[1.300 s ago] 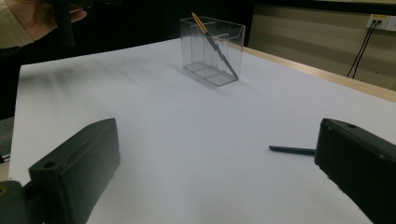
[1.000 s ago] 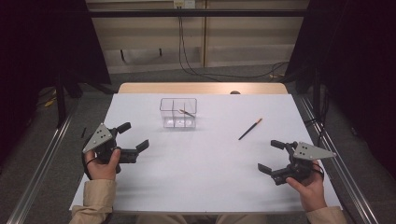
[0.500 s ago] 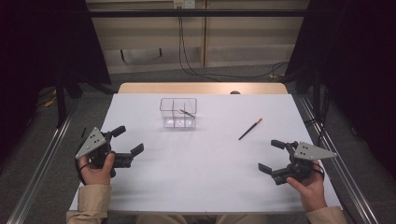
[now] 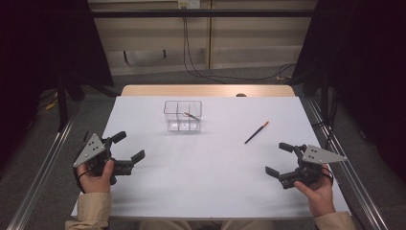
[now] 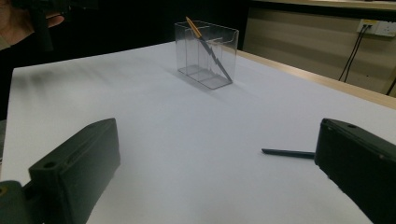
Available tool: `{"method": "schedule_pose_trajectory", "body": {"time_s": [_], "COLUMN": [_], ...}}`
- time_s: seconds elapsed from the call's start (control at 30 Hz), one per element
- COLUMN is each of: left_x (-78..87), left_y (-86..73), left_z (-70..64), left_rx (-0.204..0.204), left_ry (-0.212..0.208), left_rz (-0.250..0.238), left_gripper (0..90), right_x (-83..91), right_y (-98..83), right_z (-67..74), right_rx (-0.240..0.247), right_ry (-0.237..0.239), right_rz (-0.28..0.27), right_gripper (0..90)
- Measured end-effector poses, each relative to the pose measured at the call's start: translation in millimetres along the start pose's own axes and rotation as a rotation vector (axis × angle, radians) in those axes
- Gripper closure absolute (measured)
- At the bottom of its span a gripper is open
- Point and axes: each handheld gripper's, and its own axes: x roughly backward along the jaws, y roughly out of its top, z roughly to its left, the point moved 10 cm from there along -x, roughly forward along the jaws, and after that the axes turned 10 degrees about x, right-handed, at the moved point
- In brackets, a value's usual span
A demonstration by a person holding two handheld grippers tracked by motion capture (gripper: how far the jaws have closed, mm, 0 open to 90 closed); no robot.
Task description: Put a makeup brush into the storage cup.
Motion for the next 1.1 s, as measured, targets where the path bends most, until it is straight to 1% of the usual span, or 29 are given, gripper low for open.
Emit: {"method": "schedule_pose_trajectory", "body": {"time_s": [0.1, 0.17, 0.33, 0.4, 0.43, 0.53, 0.57, 0.63, 0.67, 0.77, 0.83, 0.87, 0.9, 1.0, 1.1], "left_x": [-0.6, -1.5, -4.5, -5.1, -5.8, -5.9, -6.2, -6.9, -7.0, -7.1, -6.0, -5.8, -5.9, -6.0, -5.6], "left_y": [-0.2, -1.5, -3.0, -4.3, -4.3, -5.3, -5.2, -5.8, -6.5, -4.5, -3.7, -3.5, -3.3, -3.5, -3.2], "left_z": [-1.7, -2.4, -4.1, -4.4, -5.4, -5.7, -6.4, -7.2, -7.5, -7.9, -7.3, -7.2, -7.3, -7.0, -7.1], "left_rx": [0.003, -0.003, -0.007, -0.010, -0.005, -0.015, -0.010, -0.011, -0.015, -0.017, -0.022, -0.020, -0.017, -0.018, -0.021], "left_ry": [-0.005, -0.014, -0.028, -0.025, -0.031, -0.031, -0.035, -0.037, -0.037, -0.040, -0.038, -0.038, -0.038, -0.038, -0.039], "left_rz": [-0.003, 0.003, 0.008, 0.014, 0.009, 0.019, 0.015, 0.017, 0.024, 0.014, 0.016, 0.014, 0.010, 0.011, 0.011], "left_gripper": [0.0, 0.0, 0.0, 0.0, 0.0, 0.0, 0.0, 0.0, 0.0, 0.0, 0.0, 0.0, 0.0, 0.0, 0.0], "right_x": [0.9, 0.4, -3.9, -6.2, -7.3, -10.3, -10.8, -11.3, -11.3, -12.6, -14.5, -15.7, -16.8, -19.6, -23.1], "right_y": [0.1, -1.5, -3.2, -3.7, -3.4, -3.0, -2.8, -0.4, 1.3, 5.9, 6.9, 6.8, 6.9, 7.1, 10.4], "right_z": [-3.3, -5.8, -8.6, -10.3, -10.8, -12.5, -13.0, -14.8, -15.6, -21.6, -26.1, -28.3, -30.9, -38.4, -45.9], "right_rx": [-0.006, -0.009, -0.009, -0.001, -0.006, -0.005, -0.004, -0.024, -0.021, -0.015, -0.020, -0.021, -0.029, -0.032, -0.043], "right_ry": [-0.014, -0.026, -0.038, -0.045, -0.047, -0.057, -0.058, -0.068, -0.072, -0.098, -0.111, -0.111, -0.121, -0.139, -0.151], "right_rz": [-0.002, 0.006, 0.016, 0.022, 0.021, 0.028, 0.031, 0.023, 0.018, 0.012, 0.014, 0.015, 0.013, 0.023, 0.017], "right_gripper": [0.0, 0.0, 0.0, 0.0, 0.0, 0.0, 0.0, 0.0, 0.0, 0.0, 0.0, 0.0, 0.0, 0.0, 0.0]}}
